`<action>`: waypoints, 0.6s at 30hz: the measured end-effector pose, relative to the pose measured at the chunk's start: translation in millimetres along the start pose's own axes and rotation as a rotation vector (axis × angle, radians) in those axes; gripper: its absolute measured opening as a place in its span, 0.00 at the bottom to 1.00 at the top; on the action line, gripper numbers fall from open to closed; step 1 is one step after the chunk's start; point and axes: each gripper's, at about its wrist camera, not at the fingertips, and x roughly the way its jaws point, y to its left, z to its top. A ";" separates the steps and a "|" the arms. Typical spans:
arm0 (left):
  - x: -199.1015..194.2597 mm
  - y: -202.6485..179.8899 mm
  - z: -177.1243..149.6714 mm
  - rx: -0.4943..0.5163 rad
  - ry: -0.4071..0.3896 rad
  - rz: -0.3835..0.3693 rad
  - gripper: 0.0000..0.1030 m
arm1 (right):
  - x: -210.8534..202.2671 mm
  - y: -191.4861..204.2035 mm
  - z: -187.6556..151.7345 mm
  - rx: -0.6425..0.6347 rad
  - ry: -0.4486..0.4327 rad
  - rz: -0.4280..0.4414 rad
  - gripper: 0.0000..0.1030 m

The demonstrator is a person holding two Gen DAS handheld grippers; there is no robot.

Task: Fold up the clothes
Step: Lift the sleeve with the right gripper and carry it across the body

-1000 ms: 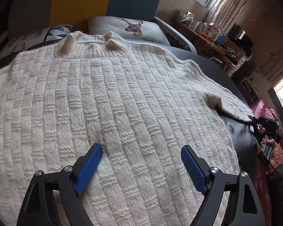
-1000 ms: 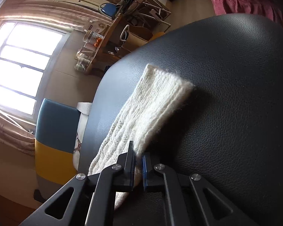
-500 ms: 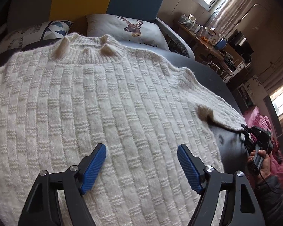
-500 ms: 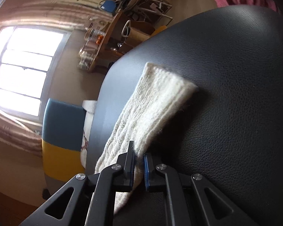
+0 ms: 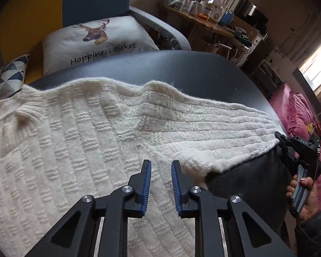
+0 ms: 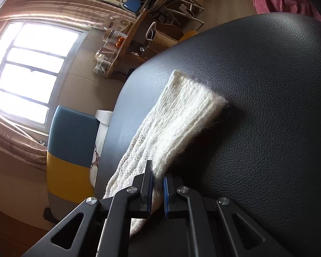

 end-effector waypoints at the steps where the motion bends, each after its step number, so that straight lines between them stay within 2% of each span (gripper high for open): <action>1: 10.1 -1.8 0.1 0.007 0.026 0.012 0.19 | 0.1 2.3 -0.2 -0.018 -0.003 -0.001 0.06; 2: 18.6 -3.8 -0.1 0.017 0.044 0.025 0.18 | 0.1 4.7 -0.5 -0.037 -0.007 0.000 0.06; 3: 19.4 -6.9 -1.4 0.036 0.026 0.040 0.18 | 0.1 7.1 -0.7 -0.056 -0.011 0.000 0.08; 6: 18.4 -10.8 -2.8 0.058 0.027 0.060 0.19 | 3.1 16.4 1.2 -0.073 0.004 0.093 0.10; 8: 17.2 -10.9 -3.3 0.057 0.028 0.060 0.19 | 8.8 32.2 -0.4 -0.123 0.028 0.119 0.10; 14: 0.2 14.9 -5.0 -0.095 0.035 -0.063 0.19 | 33.7 90.3 -17.5 -0.289 0.128 0.167 0.10; 18: -12.6 24.8 -10.9 -0.151 0.039 -0.138 0.19 | 62.8 124.3 -46.5 -0.407 0.252 0.132 0.10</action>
